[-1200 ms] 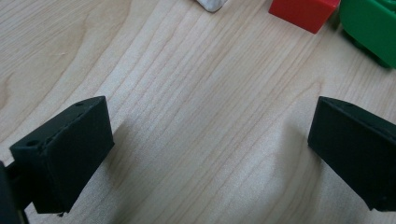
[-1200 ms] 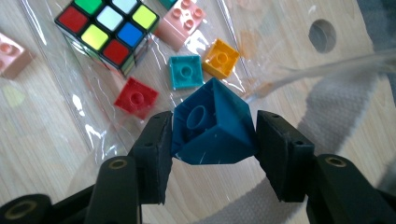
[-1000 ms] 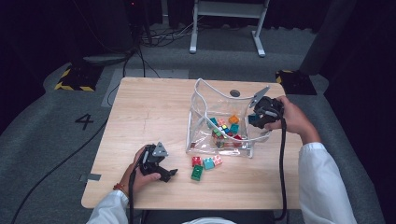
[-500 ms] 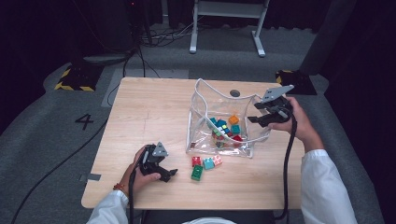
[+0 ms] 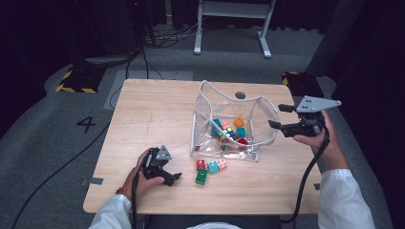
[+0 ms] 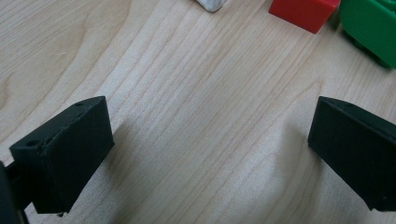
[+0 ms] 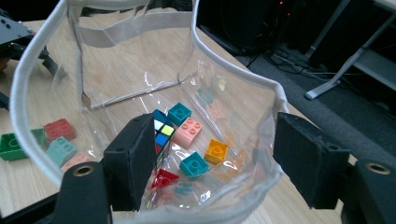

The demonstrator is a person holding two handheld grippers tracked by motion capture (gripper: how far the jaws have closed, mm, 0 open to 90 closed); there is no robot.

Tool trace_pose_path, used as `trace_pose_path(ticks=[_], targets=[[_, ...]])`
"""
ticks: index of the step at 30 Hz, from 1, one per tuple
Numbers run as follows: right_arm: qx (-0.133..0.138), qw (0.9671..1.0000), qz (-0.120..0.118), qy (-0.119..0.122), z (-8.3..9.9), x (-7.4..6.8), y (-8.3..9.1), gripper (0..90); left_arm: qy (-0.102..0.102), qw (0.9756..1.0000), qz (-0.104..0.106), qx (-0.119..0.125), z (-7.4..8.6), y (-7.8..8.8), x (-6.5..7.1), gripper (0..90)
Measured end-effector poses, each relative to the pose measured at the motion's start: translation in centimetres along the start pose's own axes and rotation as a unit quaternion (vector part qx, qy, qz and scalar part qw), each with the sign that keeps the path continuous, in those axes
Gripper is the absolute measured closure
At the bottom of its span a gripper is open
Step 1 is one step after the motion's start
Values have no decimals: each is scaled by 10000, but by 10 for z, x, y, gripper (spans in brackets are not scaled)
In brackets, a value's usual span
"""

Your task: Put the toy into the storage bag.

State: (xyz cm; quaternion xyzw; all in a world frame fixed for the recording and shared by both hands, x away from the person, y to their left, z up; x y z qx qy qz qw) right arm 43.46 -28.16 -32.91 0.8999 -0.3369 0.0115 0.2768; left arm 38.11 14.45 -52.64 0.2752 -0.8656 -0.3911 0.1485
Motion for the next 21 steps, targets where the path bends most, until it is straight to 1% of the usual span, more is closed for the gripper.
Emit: trace_pose_path(ticks=[1,2,4,5,8,9,12,15,17,21], targets=[[24,10000,-5,28,2,0,3,302,0,10000,1,-1,0,0,0,1],[42,10000,42,-4,5,-2,6,299,1,10000,3,2,0,0,0,1],[73,9999,108,35,10,-4,12,299,2,10000,1,0,0,0,0,1],[129,9998,119,39,13,-5,15,299,0,10000,-1,-1,0,0,0,1],[229,9997,112,50,20,-8,23,299,0,10000,0,0,0,0,0,1],[248,9996,91,17,23,-10,26,299,0,10000,2,0,0,0,0,1],[275,9995,129,26,32,-14,31,297,0,10000,4,1,0,0,0,1],[331,9994,130,-28,42,-17,34,296,0,10000,0,-1,0,0,0,1],[321,9994,128,-74,49,-20,35,296,0,10000,0,-1,0,0,0,1],[325,9993,71,-166,64,-25,31,297,0,10000,3,2,0,0,0,1]])
Point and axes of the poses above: each handheld gripper's, and its own axes: y roughly backward along the jaws, z roughly out of its underside, x roughly to its right, the point moved 3 cm from there along -y, roughly forward along the jaws, and after that the axes turned 1 degree about z, right-handed, at the moved point
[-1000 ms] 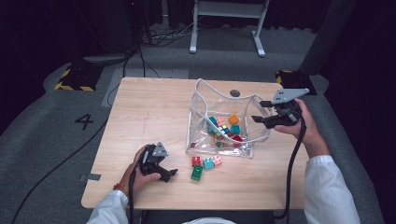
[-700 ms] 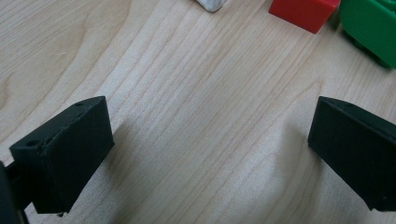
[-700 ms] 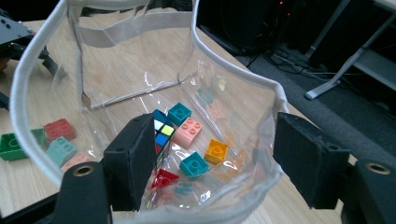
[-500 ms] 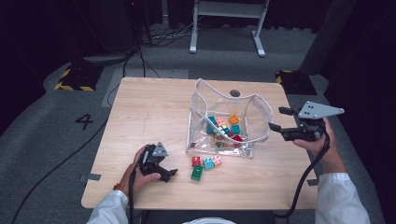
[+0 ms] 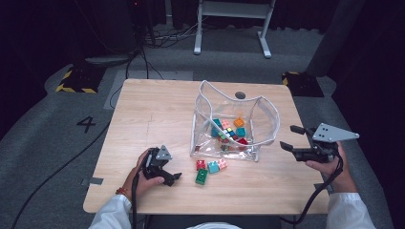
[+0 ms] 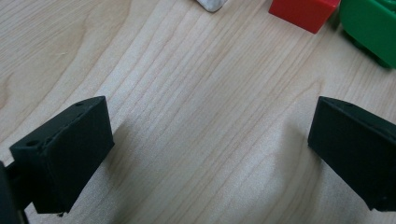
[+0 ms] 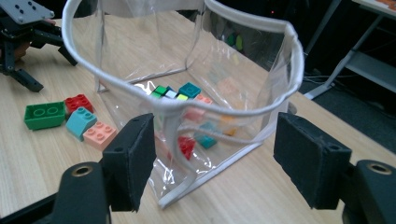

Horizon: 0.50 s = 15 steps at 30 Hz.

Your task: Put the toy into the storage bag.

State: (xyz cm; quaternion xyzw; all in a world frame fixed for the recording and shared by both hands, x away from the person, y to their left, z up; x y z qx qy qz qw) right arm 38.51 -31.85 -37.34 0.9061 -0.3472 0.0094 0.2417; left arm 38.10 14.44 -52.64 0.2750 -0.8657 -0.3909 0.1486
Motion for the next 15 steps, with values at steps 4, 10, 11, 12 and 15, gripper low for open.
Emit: trace_pose_path(ticks=[4,10,11,12,15], targets=[[-89,9999,-107,-40,17,-9,-6,298,-1,10000,-2,-2,0,0,0,1],[-335,9991,-277,-11,38,-30,-20,308,-1,10000,-1,-1,0,0,0,1],[-332,9990,-298,-13,41,-33,-22,312,0,10000,-5,-3,0,0,0,1],[-367,9987,-354,13,44,-36,-25,313,-1,10000,0,-1,0,0,0,1],[-461,9978,-478,-5,51,-47,-33,321,-1,10000,-4,-3,0,0,0,1]])
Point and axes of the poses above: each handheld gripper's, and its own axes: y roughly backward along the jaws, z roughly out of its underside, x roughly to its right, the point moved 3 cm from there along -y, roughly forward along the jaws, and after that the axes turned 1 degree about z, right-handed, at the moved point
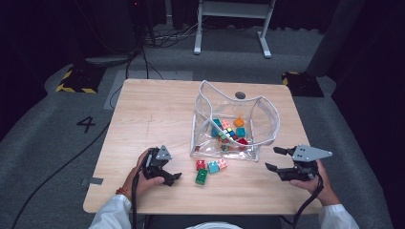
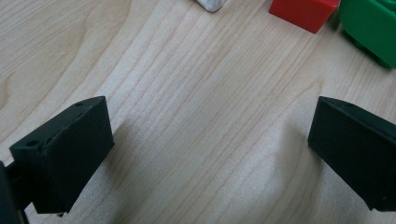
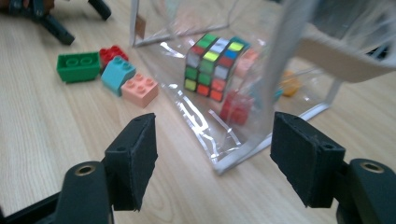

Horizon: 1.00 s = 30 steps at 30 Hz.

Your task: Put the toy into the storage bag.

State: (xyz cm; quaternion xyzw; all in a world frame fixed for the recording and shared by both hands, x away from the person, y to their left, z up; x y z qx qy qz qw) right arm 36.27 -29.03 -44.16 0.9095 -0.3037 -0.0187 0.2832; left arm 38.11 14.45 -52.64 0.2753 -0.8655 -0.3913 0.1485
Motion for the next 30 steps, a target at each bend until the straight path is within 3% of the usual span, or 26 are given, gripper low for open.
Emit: trace_pose_path(ticks=[7,8,13,15,18,21,24,30], targets=[[-164,9991,-391,-37,14,-24,-34,348,1,10000,2,1,0,0,0,1],[-286,9987,-428,-3,17,-30,-43,349,-1,10000,3,2,0,0,0,1],[-489,9969,-612,62,17,-45,-69,364,1,10000,-1,0,0,0,0,1],[-547,9963,-665,-22,14,-50,-78,370,0,10000,4,2,0,0,0,1],[-502,9967,-631,6,11,-56,-92,378,1,10000,0,0,0,0,0,1],[-568,9966,-570,-167,8,-64,-105,385,2,10000,1,0,0,0,0,1],[-550,9974,-469,8,5,-68,-118,393,0,10000,3,1,0,0,0,1],[-666,9967,-417,-196,0,-71,-131,392,-1,10000,4,-5,0,0,0,1]])
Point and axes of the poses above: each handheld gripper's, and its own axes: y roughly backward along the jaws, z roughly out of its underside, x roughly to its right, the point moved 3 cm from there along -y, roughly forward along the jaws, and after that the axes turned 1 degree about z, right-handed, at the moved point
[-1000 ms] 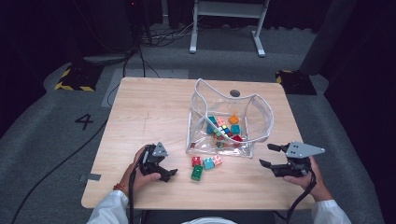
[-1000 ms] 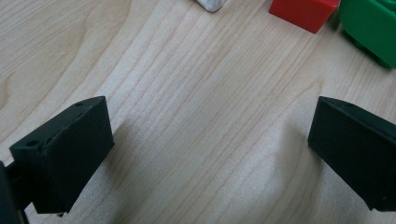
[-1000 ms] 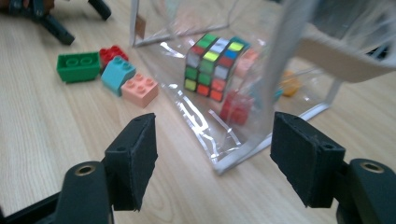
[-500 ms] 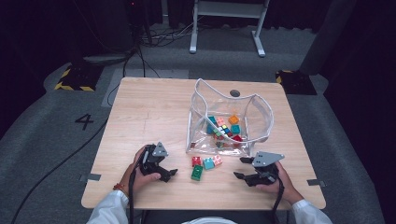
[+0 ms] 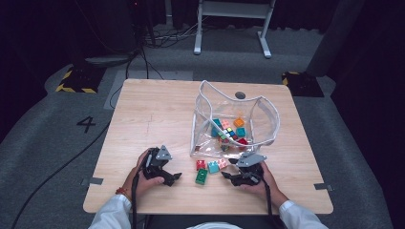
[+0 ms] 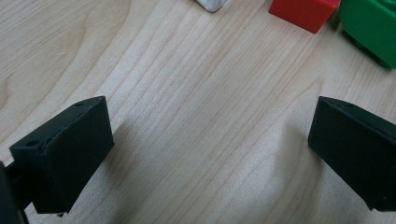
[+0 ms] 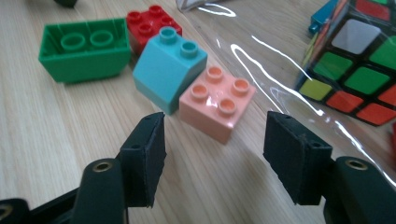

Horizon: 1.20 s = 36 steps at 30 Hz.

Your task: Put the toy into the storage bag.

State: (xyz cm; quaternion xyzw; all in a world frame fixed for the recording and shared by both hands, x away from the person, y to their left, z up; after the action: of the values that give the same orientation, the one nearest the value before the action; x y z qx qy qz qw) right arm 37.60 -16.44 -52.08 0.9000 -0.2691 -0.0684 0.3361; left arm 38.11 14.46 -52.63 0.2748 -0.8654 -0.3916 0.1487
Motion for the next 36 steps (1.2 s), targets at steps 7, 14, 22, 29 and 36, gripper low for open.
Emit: trace_pose_path(ticks=[7,14,22,29,36], targets=[[19,9999,76,75,-9,-1,-12,409,2,10000,-4,4,0,0,0,1],[-3,9999,112,-48,-10,0,-12,518,1,10000,-2,4,0,0,0,1],[33,10000,53,-9,-9,1,-11,591,1,10000,0,7,0,0,0,1],[60,10000,28,21,-6,1,-8,593,0,10000,-1,6,0,0,0,1],[64,9999,-28,-76,0,5,7,594,-26,10000,1,-2,0,0,0,2]])
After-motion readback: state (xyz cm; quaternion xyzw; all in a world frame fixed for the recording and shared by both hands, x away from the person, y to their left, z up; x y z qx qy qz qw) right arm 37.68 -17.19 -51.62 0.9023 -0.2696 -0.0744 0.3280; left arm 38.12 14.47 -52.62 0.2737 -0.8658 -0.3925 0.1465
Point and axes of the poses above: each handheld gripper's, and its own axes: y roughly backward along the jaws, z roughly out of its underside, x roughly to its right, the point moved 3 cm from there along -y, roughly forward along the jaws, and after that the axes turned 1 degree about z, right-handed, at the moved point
